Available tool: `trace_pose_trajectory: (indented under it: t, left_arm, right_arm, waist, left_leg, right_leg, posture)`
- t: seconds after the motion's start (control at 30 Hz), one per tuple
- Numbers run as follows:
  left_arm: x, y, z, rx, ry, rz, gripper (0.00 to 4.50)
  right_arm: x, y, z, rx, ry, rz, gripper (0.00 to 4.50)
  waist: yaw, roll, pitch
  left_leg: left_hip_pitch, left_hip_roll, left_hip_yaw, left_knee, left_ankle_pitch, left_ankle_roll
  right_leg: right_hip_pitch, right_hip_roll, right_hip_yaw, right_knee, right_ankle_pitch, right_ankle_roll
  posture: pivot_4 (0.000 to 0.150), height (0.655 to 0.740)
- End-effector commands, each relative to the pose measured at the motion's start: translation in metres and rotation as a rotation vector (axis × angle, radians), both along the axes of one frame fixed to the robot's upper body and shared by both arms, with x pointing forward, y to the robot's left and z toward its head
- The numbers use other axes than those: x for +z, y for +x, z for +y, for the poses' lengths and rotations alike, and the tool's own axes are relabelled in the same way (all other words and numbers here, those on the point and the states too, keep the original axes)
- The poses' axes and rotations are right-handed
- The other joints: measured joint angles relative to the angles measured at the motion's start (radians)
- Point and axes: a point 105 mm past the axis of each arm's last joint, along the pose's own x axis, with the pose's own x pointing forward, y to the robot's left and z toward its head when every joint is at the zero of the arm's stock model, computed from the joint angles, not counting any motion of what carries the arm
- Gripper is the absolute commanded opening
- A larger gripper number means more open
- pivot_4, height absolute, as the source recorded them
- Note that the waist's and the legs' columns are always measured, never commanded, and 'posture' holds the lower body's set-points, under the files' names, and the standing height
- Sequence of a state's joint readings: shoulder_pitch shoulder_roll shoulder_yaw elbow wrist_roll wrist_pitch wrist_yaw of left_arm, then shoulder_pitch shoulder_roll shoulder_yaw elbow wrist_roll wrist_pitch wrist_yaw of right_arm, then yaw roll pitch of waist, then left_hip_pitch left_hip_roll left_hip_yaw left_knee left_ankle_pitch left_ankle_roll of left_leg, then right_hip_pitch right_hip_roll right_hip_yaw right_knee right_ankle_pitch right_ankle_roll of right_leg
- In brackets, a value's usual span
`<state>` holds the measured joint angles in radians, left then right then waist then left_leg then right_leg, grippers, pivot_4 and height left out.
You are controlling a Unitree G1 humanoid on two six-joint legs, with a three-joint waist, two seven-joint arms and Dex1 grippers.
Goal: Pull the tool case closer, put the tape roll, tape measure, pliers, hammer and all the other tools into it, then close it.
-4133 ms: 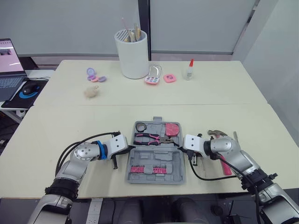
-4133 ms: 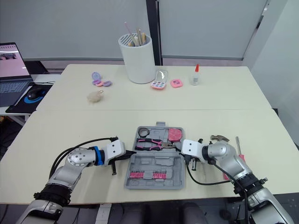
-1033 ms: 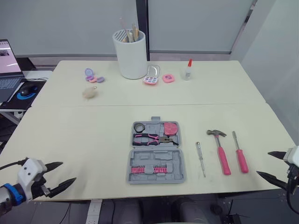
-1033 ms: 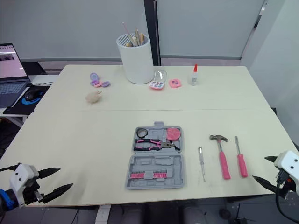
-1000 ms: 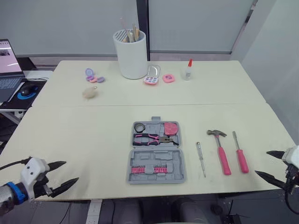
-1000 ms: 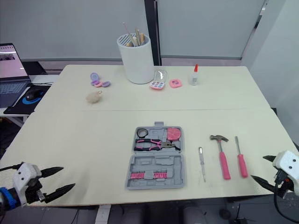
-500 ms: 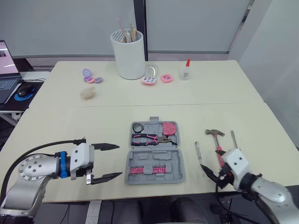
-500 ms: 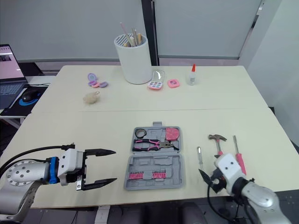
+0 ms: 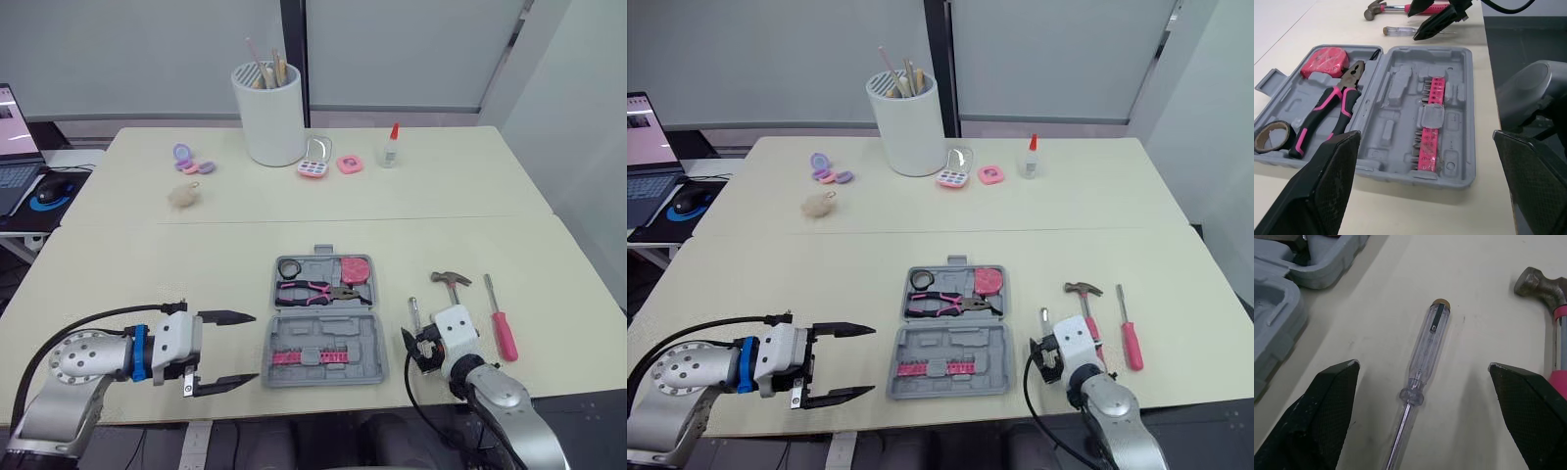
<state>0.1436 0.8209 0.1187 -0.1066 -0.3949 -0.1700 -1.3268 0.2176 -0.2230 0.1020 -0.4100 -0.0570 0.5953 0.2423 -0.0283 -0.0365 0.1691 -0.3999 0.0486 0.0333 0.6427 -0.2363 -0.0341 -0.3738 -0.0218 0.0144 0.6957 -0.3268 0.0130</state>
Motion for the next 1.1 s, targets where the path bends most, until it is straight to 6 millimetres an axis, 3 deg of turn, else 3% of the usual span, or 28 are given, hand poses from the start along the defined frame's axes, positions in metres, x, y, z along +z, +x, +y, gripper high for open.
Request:
trace_pose_trajectory:
  t: [0.03,0.3,0.6,0.73,0.87,1.03,1.1]
  left_arm:
    - [0.006,0.000,-0.003,-0.031,-0.023,-0.034,4.50]
    - [0.019,0.005,-0.010,-0.055,-0.070,-0.043,4.50]
    - [0.033,0.009,-0.022,-0.078,-0.073,-0.057,4.50]
    - [0.036,0.011,-0.023,-0.065,-0.070,-0.064,4.50]
    - [0.039,0.015,-0.020,-0.022,-0.053,-0.071,4.50]
    - [0.038,0.021,-0.002,0.042,0.022,-0.043,4.50]
    - [0.038,0.024,0.002,0.055,0.039,-0.034,4.50]
  right_arm:
    - [0.001,0.002,0.000,-0.031,0.007,-0.021,4.31]
    - [-0.003,-0.003,0.000,-0.070,0.014,-0.008,2.12]
    - [-0.001,-0.001,-0.004,-0.076,-0.001,-0.016,0.34]
    - [0.008,0.005,-0.005,-0.077,-0.001,-0.044,0.31]
    - [0.041,0.016,0.000,-0.003,-0.032,-0.129,0.31]
    - [0.079,0.020,0.031,0.423,-0.153,-0.114,0.31]
    - [0.084,0.016,0.042,0.620,-0.241,-0.069,0.31]
  waist:
    - [0.001,0.000,0.000]
    - [0.001,0.000,0.000]
    - [0.001,-0.001,0.000]
    - [0.001,-0.001,0.000]
    - [0.000,0.000,0.000]
    - [-0.004,0.000,0.001]
    - [-0.003,0.001,0.001]
  left_leg:
    - [0.000,0.000,0.000,0.000,0.000,0.000]
    - [0.000,0.000,0.000,0.000,0.000,0.000]
    - [0.000,0.000,0.000,0.000,0.000,0.000]
    - [0.000,0.000,0.000,0.000,0.000,0.000]
    - [0.000,0.000,0.000,0.000,0.000,0.000]
    - [0.000,0.000,0.000,0.001,0.000,0.000]
    - [0.000,0.000,0.000,0.001,0.000,0.000]
  right_leg:
    - [0.000,0.000,0.000,0.000,0.000,0.000]
    - [0.000,0.000,0.000,0.000,0.000,0.000]
    - [0.000,0.000,0.000,0.000,0.000,0.000]
    - [0.000,0.000,0.000,0.000,0.000,0.000]
    - [0.000,0.000,0.000,0.000,0.000,0.000]
    - [0.000,0.002,0.000,0.001,0.000,0.000]
    - [0.000,0.002,0.000,0.001,0.000,0.000]
  posture:
    - [0.150,0.7366]
    - [0.150,0.7366]
    - [0.150,0.7366]
    - [0.150,0.7366]
    - [0.150,0.7366]
    - [0.150,0.7366]
    - [0.150,0.7366]
